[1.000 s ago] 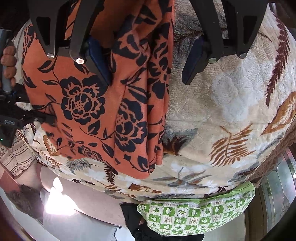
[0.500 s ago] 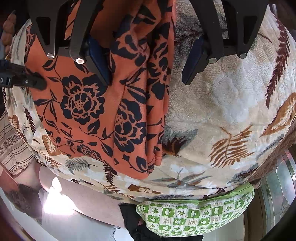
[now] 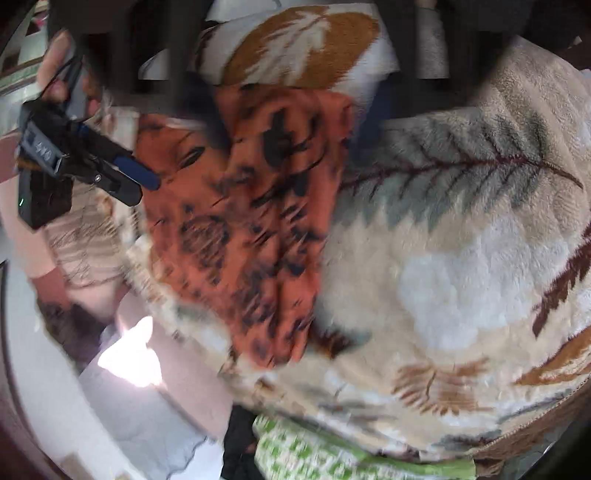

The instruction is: Fold small clothes

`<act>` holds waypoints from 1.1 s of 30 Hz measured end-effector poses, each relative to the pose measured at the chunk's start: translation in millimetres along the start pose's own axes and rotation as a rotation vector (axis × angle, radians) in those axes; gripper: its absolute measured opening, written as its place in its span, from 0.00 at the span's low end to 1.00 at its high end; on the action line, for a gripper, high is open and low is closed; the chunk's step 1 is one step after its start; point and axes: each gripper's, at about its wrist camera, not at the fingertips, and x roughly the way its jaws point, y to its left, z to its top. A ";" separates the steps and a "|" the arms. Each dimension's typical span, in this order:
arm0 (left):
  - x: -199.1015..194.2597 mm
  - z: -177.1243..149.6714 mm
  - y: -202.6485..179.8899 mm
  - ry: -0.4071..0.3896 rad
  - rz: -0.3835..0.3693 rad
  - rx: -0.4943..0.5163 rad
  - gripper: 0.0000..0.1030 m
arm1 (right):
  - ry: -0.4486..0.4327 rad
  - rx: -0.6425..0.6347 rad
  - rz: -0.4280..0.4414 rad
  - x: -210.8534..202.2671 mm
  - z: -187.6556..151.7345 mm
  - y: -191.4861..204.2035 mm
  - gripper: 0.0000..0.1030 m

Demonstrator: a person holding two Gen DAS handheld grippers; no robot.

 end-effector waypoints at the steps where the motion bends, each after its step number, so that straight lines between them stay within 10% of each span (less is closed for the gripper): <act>1: 4.2 -3.3 10.3 0.008 -0.039 -0.077 0.14 | 0.048 0.017 0.009 15.3 -3.8 -5.0 0.63; 6: -3.8 -2.0 -5.9 0.022 -0.023 -0.020 0.18 | 0.032 -0.001 0.022 19.6 -10.0 -4.5 0.63; 13: -21.9 58.7 -38.5 -0.069 0.045 0.093 0.64 | 0.031 0.039 0.080 19.0 -10.8 -13.6 0.63; 18: 35.1 120.9 -44.5 -0.030 0.068 0.147 0.62 | 0.023 0.057 0.111 13.5 -13.1 -19.9 0.63; 20: 64.0 134.2 -26.9 0.047 0.056 0.068 0.13 | 0.022 0.064 0.125 13.4 -13.3 -21.6 0.63; 22: 68.7 133.7 -7.6 0.047 -0.009 -0.064 0.13 | 0.024 0.059 0.140 13.9 -13.7 -22.3 0.63; 33: -0.3 82.2 -51.8 -0.074 0.079 0.151 0.32 | 0.023 0.090 0.140 5.7 -10.2 -19.7 0.63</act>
